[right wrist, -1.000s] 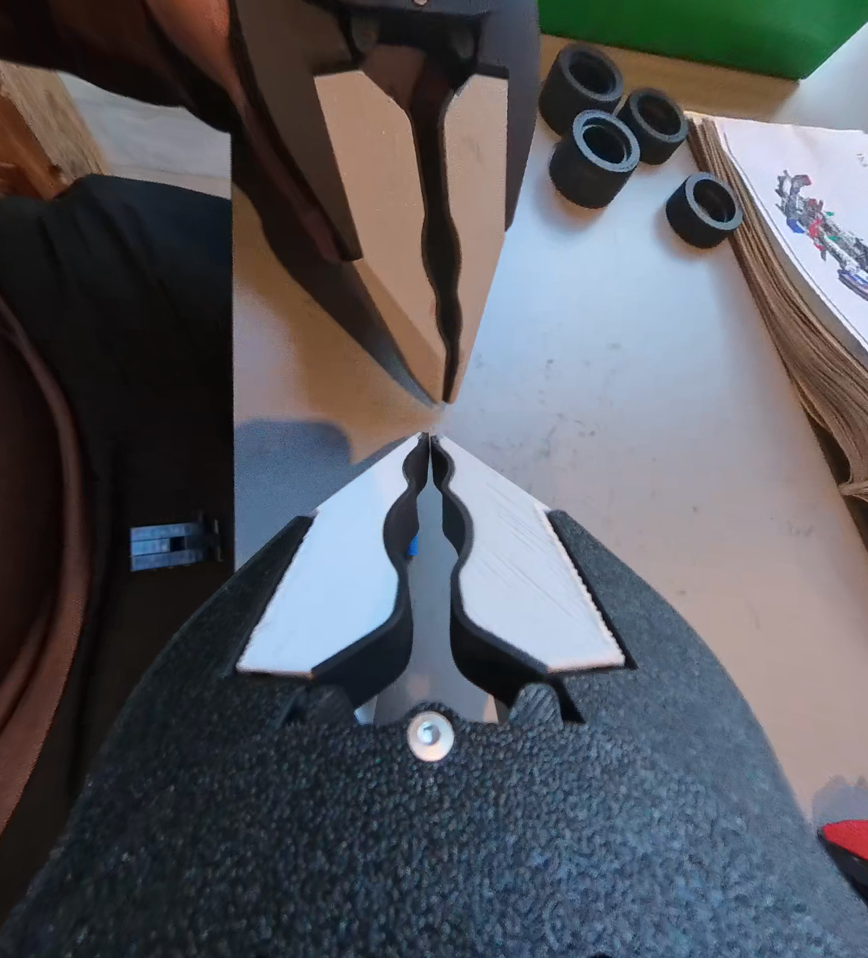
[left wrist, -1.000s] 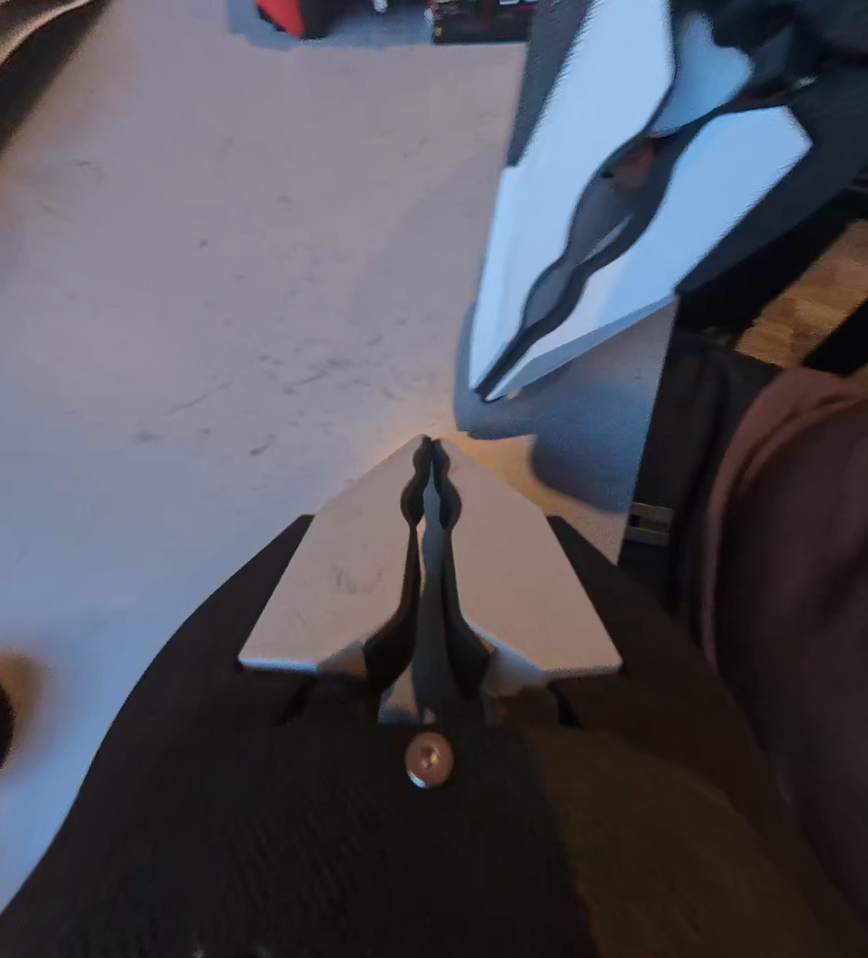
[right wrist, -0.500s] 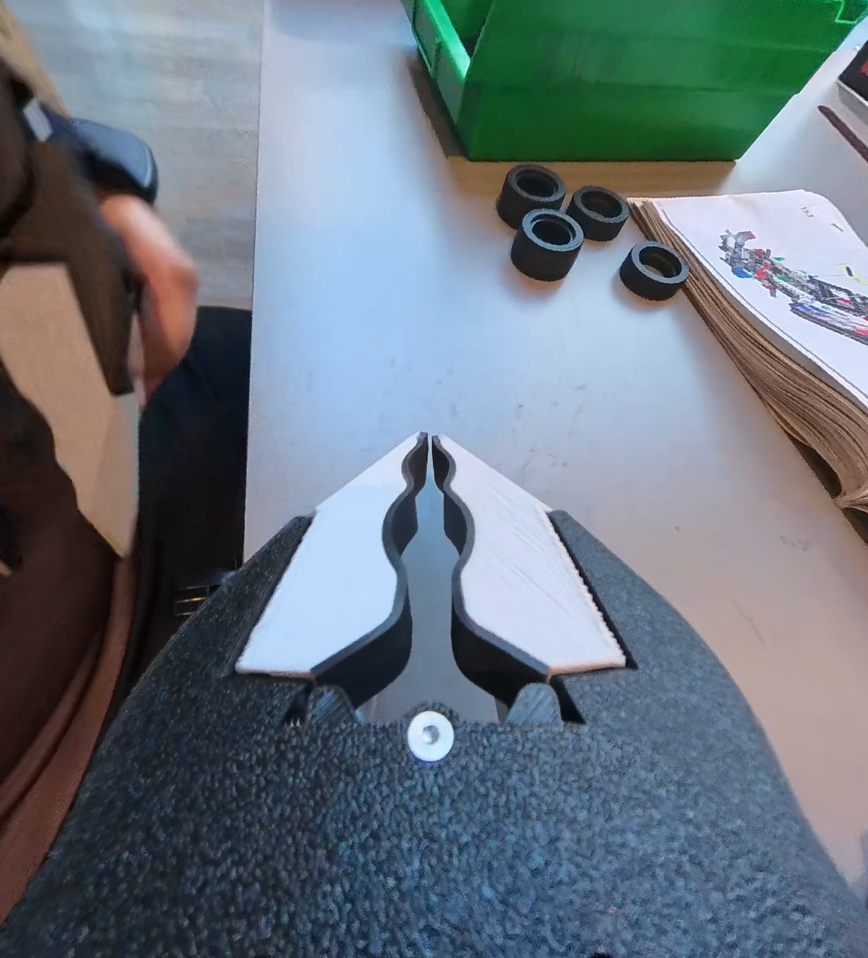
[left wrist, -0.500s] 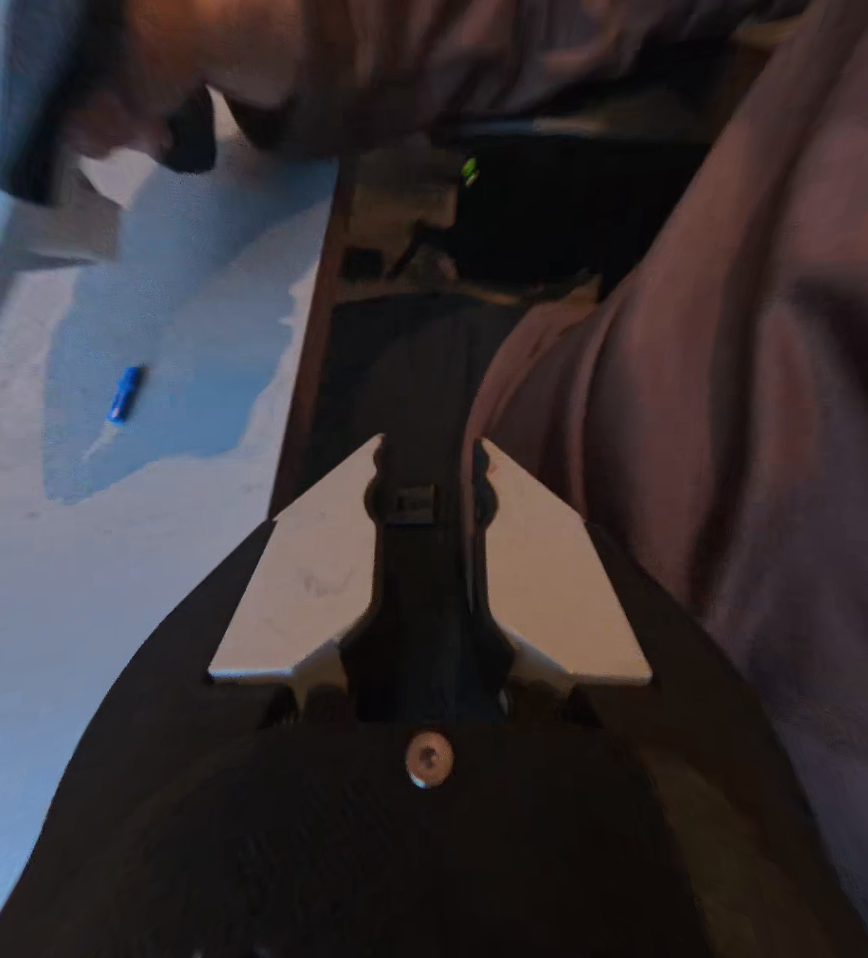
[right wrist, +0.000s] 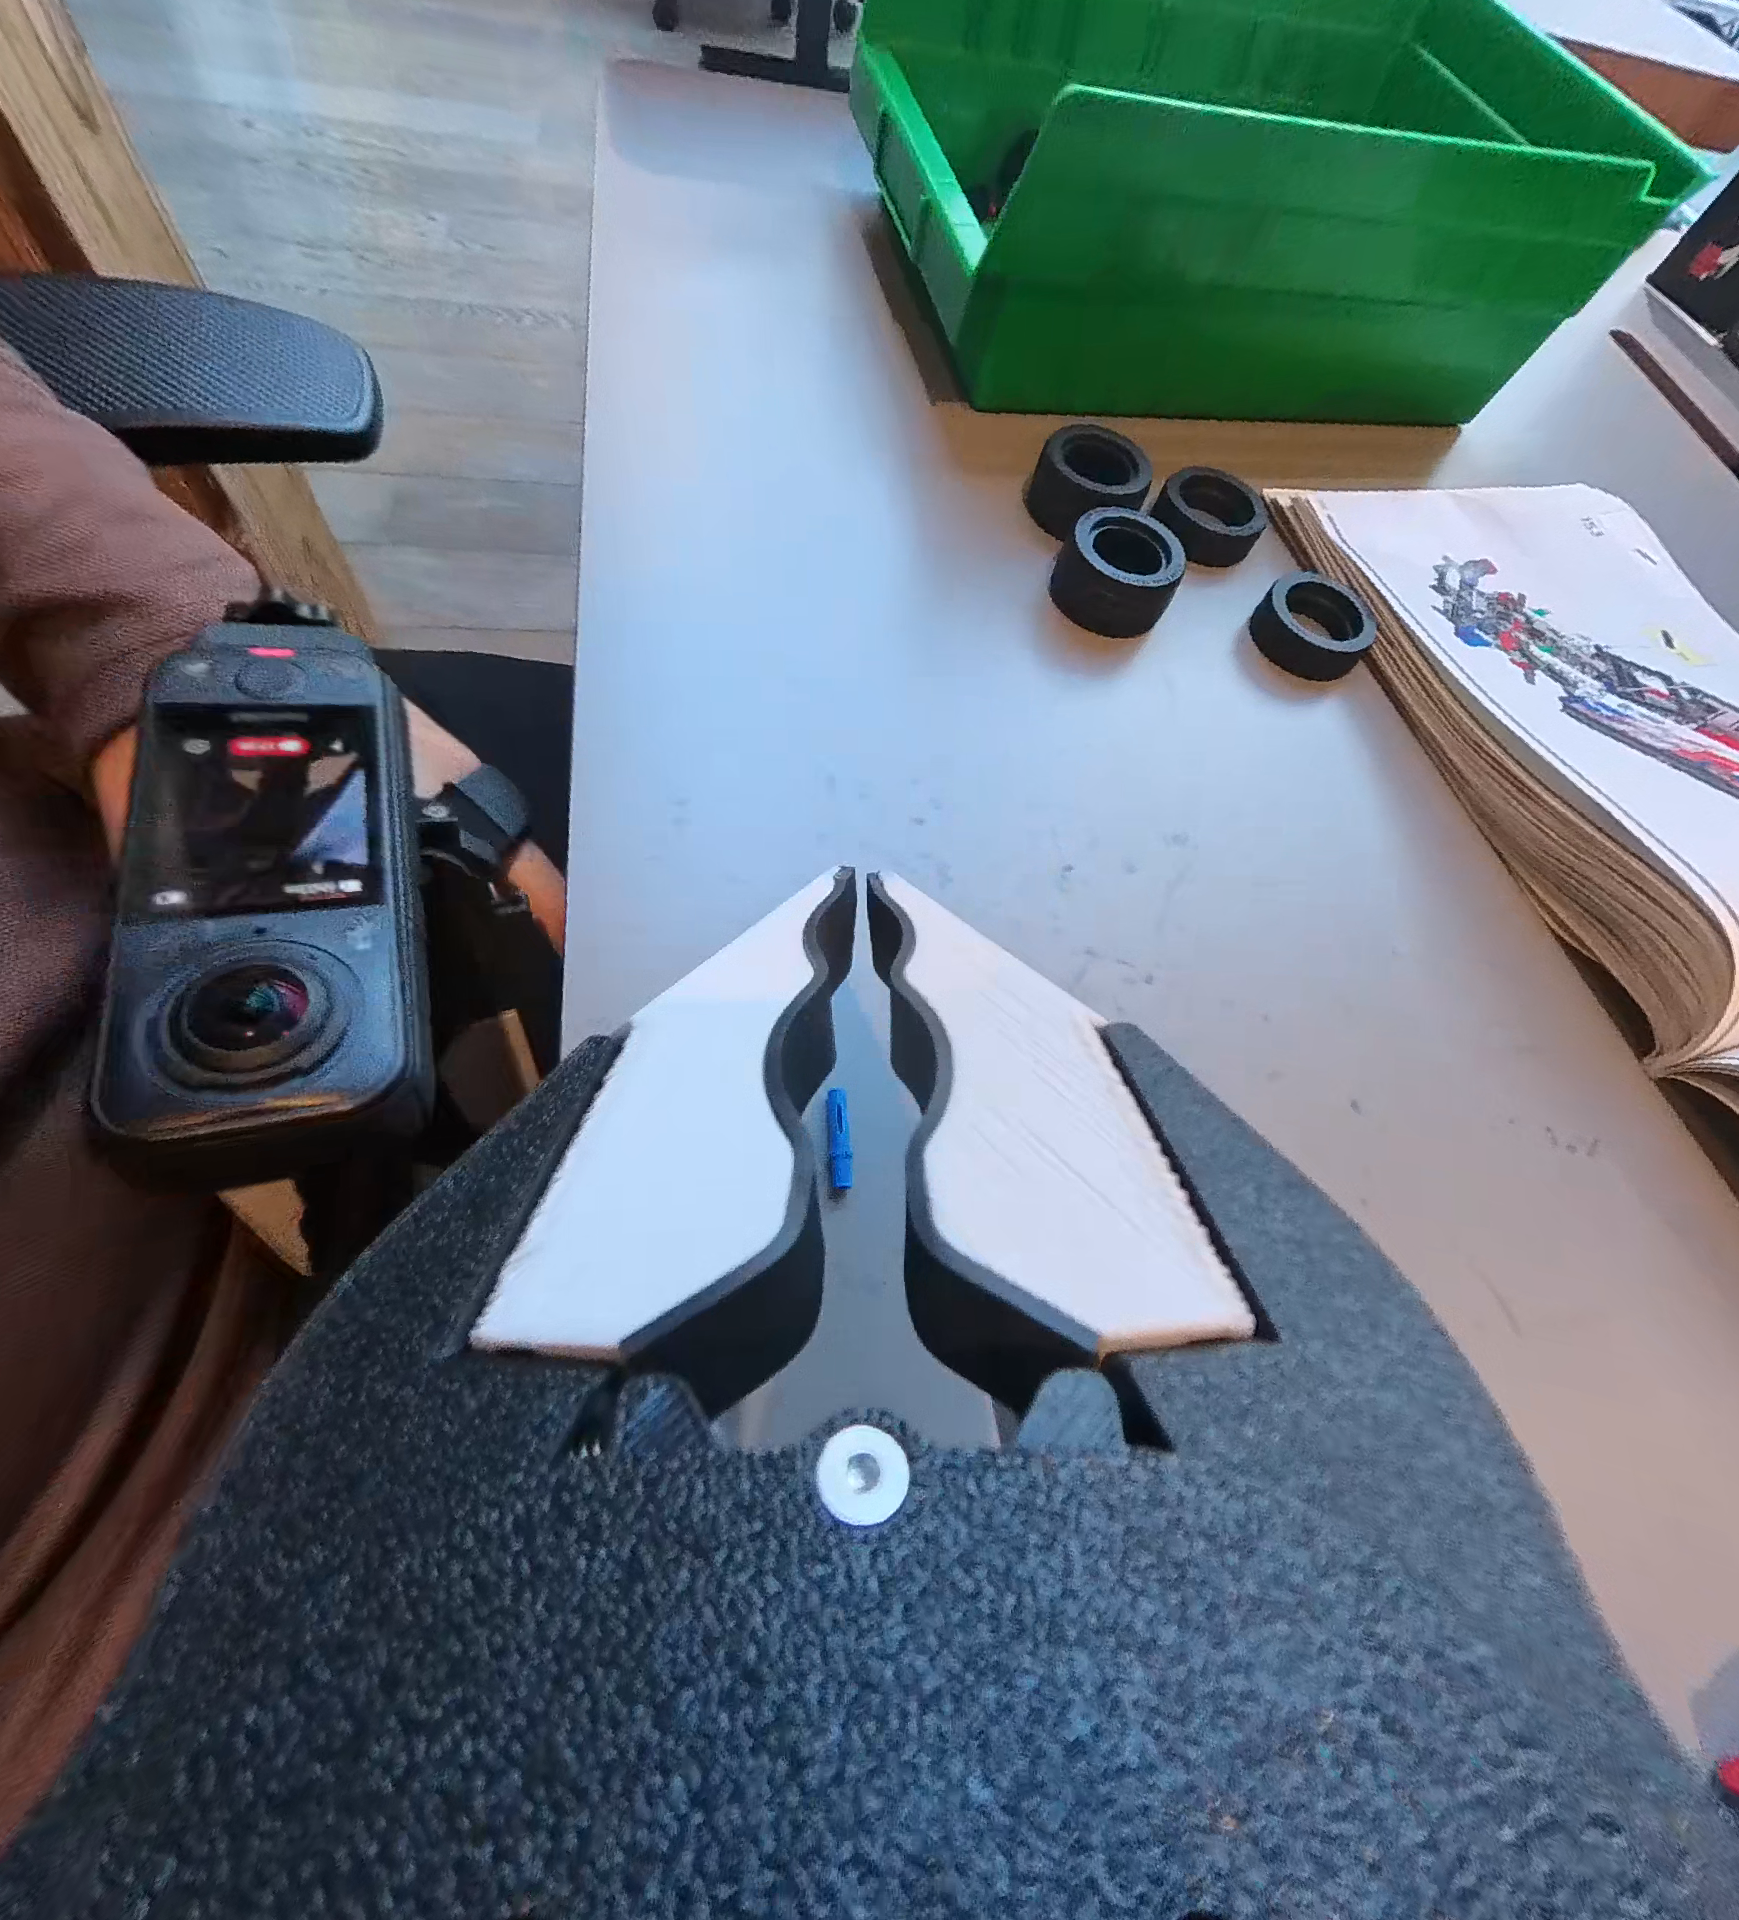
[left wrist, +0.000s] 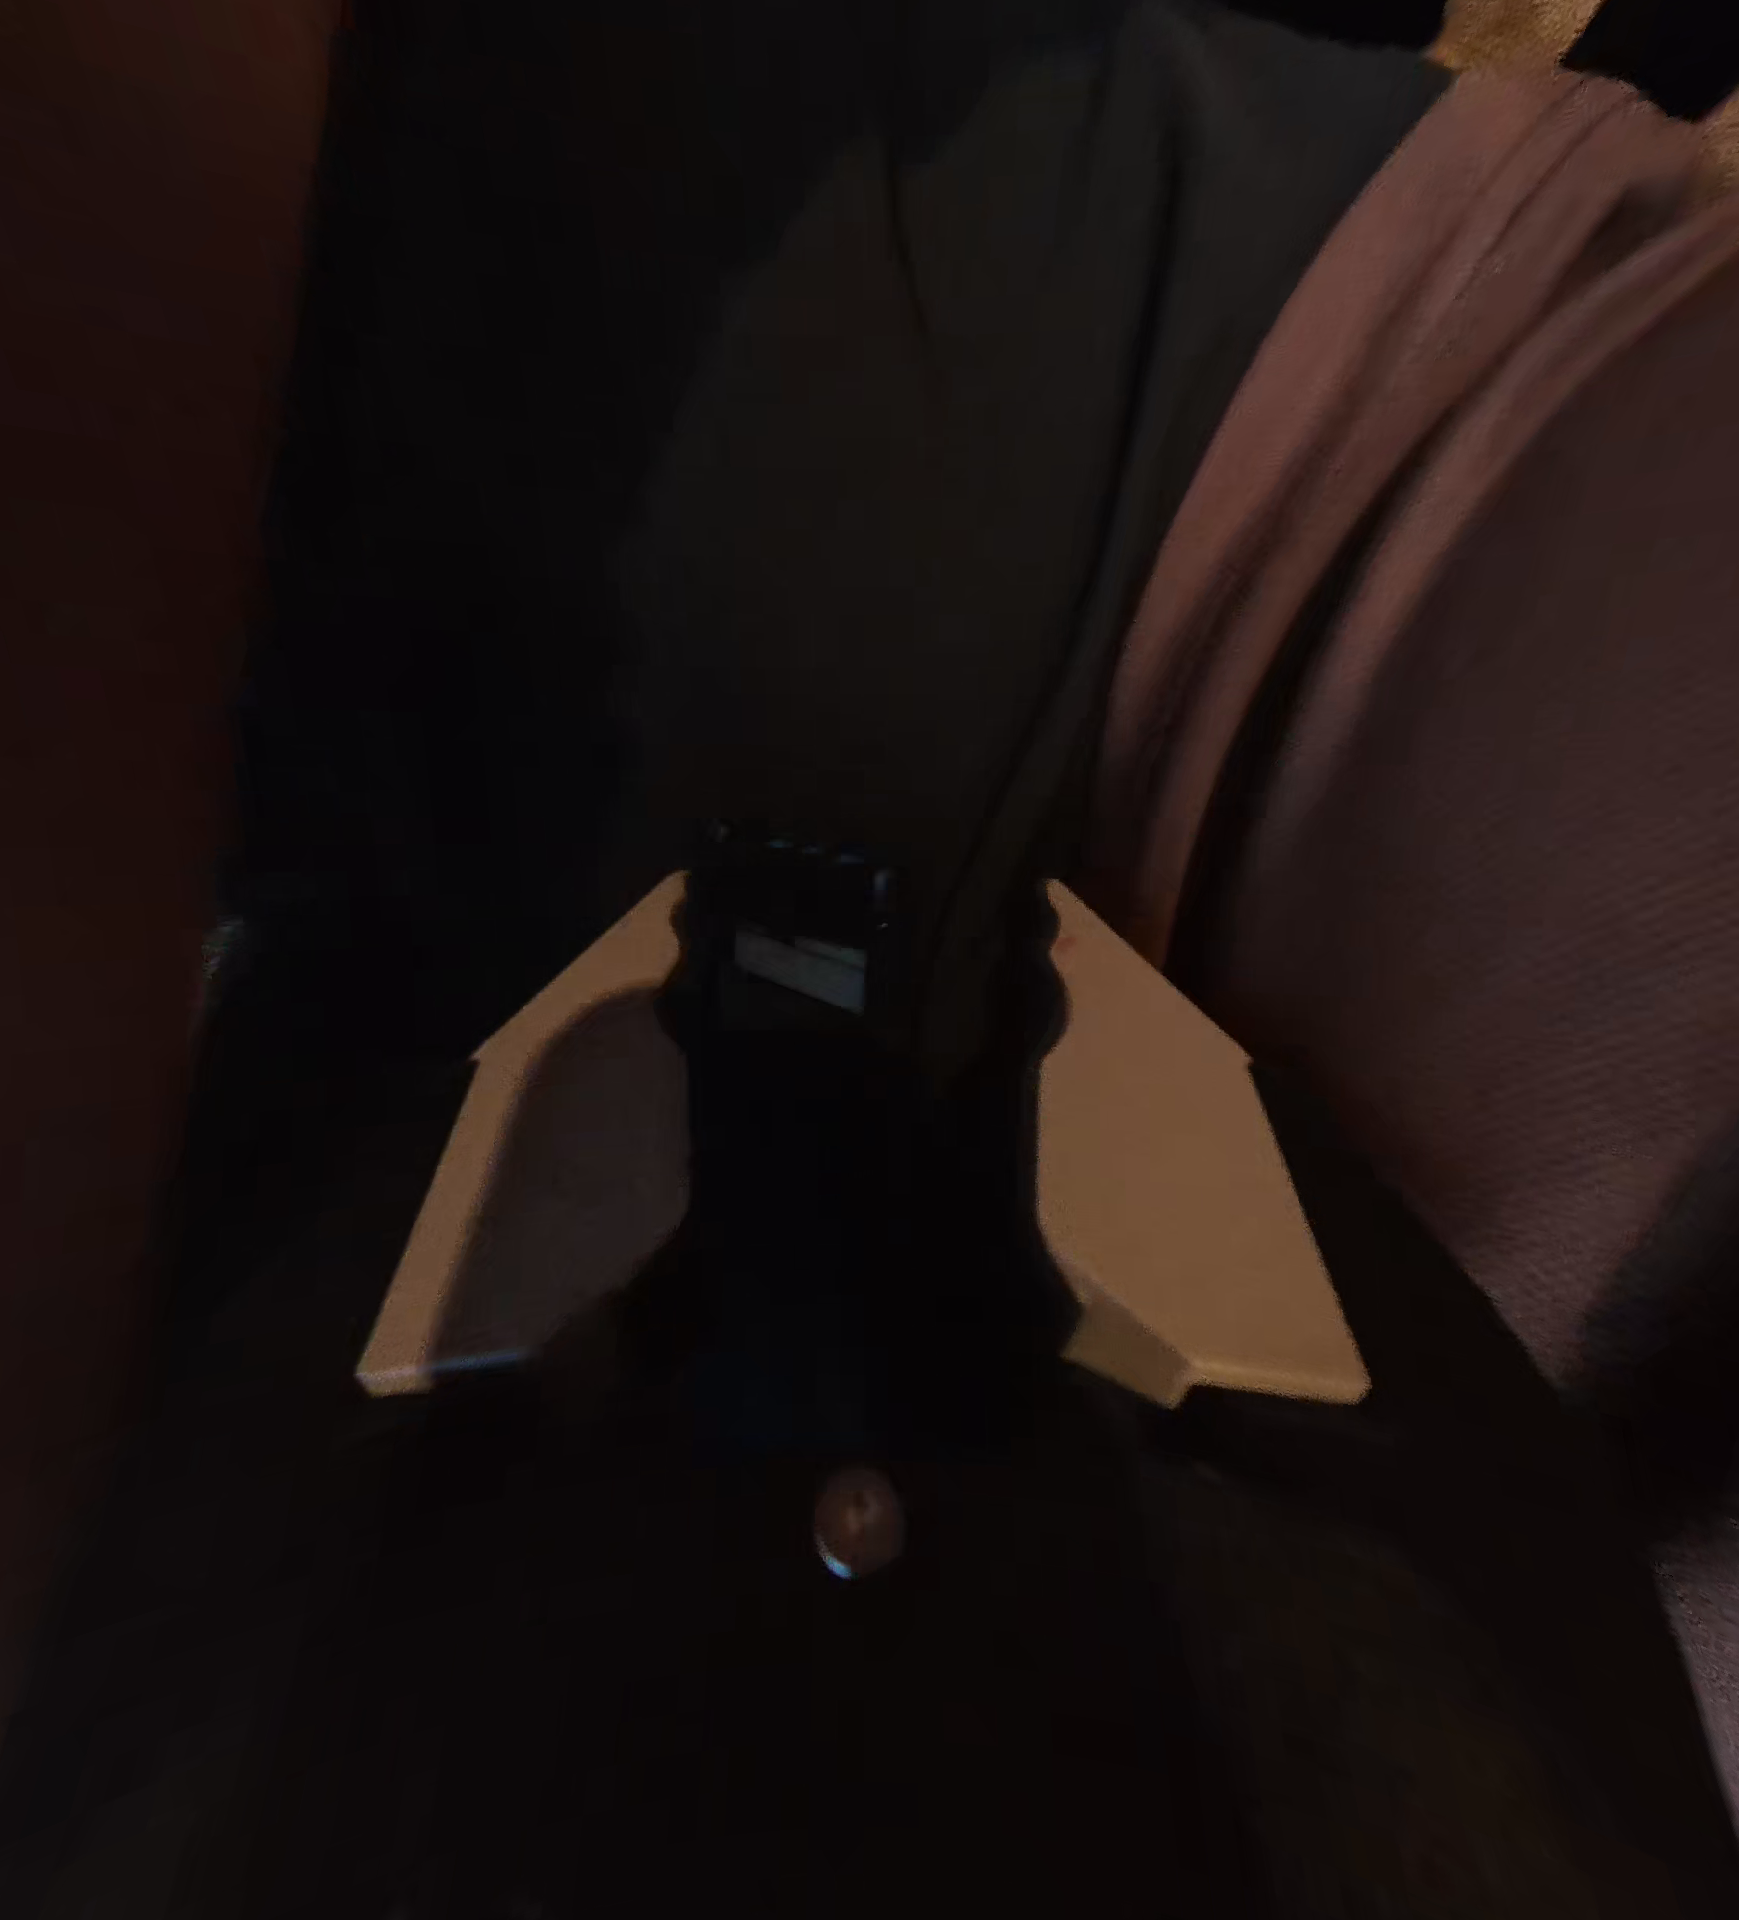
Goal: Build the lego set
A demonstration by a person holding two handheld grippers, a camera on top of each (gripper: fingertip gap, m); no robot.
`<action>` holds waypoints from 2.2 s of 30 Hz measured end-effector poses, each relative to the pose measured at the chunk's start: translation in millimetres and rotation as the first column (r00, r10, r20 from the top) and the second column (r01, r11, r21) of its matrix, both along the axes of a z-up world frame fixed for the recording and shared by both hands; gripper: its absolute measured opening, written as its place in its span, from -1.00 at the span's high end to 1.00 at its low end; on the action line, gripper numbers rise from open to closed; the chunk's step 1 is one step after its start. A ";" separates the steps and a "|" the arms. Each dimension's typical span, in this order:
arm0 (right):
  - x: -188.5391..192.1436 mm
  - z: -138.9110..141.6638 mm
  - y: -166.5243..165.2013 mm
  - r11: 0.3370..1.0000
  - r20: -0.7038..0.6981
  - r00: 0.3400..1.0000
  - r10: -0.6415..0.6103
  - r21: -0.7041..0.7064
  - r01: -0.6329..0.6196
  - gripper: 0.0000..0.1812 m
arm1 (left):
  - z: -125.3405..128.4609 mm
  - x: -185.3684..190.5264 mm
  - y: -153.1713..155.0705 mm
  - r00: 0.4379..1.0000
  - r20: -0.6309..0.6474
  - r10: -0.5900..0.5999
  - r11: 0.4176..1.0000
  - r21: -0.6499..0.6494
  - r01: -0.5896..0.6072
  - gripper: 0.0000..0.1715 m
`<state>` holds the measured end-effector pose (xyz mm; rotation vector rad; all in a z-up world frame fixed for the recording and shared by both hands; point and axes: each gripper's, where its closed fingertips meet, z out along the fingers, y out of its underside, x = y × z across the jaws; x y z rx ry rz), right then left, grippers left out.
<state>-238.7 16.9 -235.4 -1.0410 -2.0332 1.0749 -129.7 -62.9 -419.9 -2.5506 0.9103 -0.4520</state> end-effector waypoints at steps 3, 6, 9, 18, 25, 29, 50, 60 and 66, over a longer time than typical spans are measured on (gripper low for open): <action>2.7 2.7 -1.1 1.000 -0.015 1.000 0.006 0.030 -0.005 0.98 | 0.3 6.0 -3.6 0.999 0.045 -0.018 1.000 -0.009 0.018 0.54; 4.4 3.8 -2.9 0.999 -0.017 1.000 0.016 0.042 -0.016 0.98 | 10.3 6.4 -6.8 0.994 0.111 -0.001 1.000 -0.010 0.002 0.75; 5.1 1.0 -4.4 0.999 -0.004 1.000 0.028 0.042 -0.028 0.98 | 19.7 6.1 -11.2 0.987 0.162 0.008 1.000 0.004 -0.009 0.87; 11.8 -6.5 13.3 1.000 0.081 0.997 -0.002 0.016 0.000 0.90 | 62.6 -6.1 -24.1 1.000 0.019 0.001 0.979 0.205 -0.005 0.92; 32.4 9.9 -29.0 0.960 0.072 0.972 0.222 -0.191 -0.205 0.75 | 162.3 -52.4 5.7 0.996 -0.010 0.091 0.860 0.504 -0.074 0.94; 37.3 22.5 -65.2 0.938 0.005 0.952 0.308 -0.169 -0.302 0.75 | 192.0 -65.3 20.7 0.997 0.012 0.070 0.730 0.681 -0.059 0.94; 23.6 13.9 -51.1 0.975 -0.078 0.972 0.220 0.032 -0.218 0.92 | 186.3 -75.9 45.8 0.997 0.079 0.001 0.695 0.717 -0.058 0.94; 7.4 -8.0 -18.7 0.833 -0.183 0.977 0.111 0.553 0.009 0.92 | 161.6 -104.8 56.2 0.972 -0.181 0.149 0.658 0.752 0.039 0.79; 1.6 -11.8 -11.5 0.704 -0.249 0.957 0.146 0.706 0.077 0.92 | 156.5 -121.6 55.0 0.959 -0.190 0.212 0.646 0.763 0.009 0.56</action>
